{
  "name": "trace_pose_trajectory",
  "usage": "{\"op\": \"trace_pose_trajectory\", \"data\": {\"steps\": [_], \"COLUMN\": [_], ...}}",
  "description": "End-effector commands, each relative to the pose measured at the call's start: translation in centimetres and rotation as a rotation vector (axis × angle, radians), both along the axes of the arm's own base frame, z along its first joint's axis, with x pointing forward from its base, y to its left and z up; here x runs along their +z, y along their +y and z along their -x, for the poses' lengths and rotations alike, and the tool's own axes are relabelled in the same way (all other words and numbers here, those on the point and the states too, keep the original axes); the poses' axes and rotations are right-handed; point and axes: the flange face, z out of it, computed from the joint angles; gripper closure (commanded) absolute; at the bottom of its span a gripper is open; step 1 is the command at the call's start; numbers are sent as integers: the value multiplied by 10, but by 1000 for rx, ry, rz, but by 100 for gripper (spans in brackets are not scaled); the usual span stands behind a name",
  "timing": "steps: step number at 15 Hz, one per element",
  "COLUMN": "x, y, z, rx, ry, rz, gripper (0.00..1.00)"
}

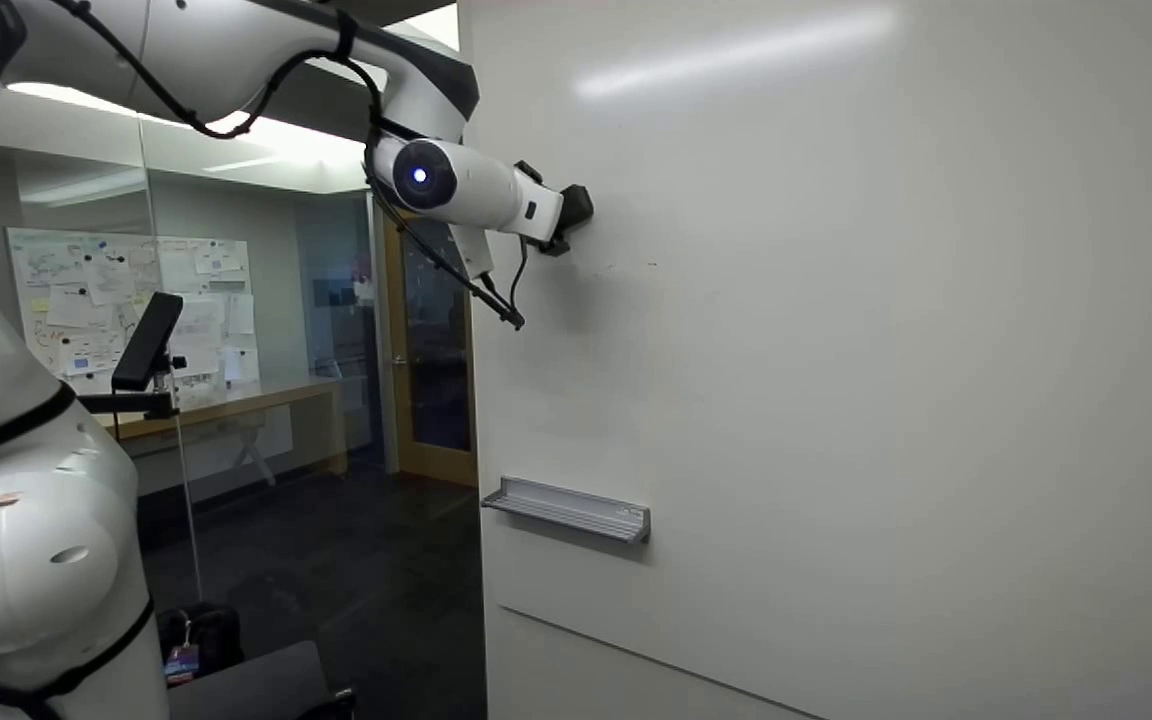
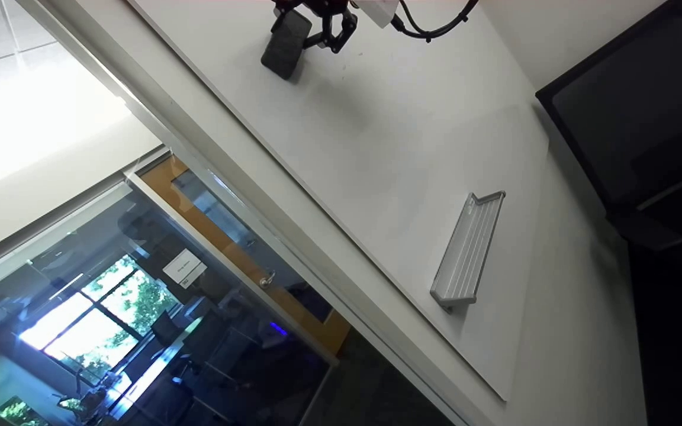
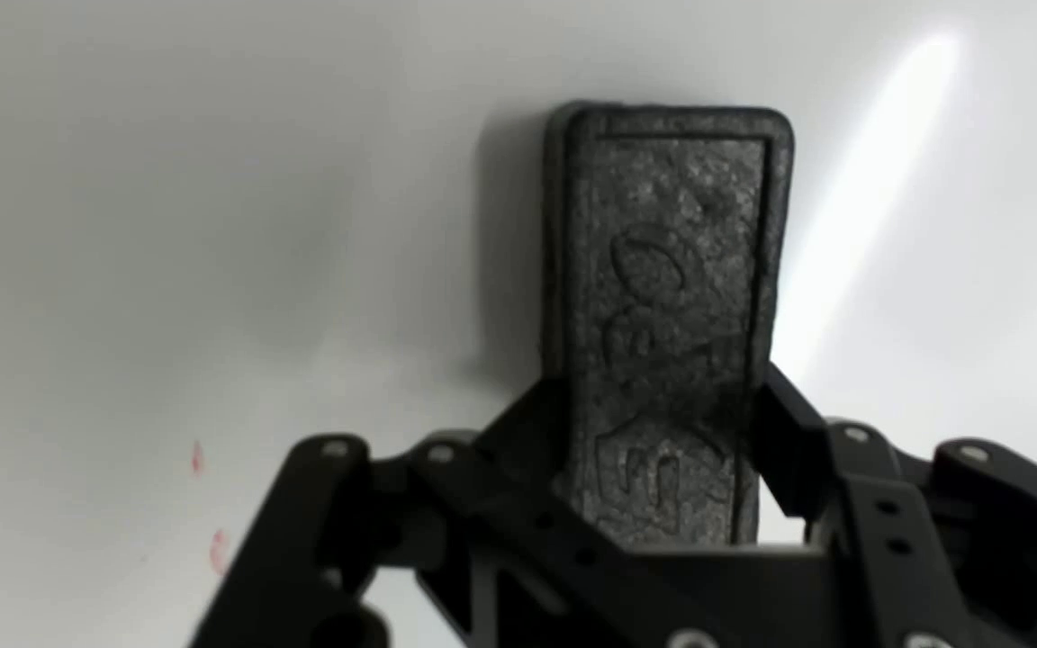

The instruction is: Use the eraser to erase the board

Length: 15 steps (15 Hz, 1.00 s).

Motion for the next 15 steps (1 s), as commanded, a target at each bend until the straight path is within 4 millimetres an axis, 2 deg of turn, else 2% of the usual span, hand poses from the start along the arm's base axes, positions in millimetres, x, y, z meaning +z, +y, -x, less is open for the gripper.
{"op": "trace_pose_trajectory", "data": {"steps": [1,5,11,15], "x": [-20,-49,-79,-107], "y": [-32,-44,-40,-39], "z": [-40,-51,-52,-49], "rx": [-75,-104,-122,-138], "ry": [29,85,152,209], "rz": [-59,-123,-187,-215], "gripper": [70,70,70,70]}}
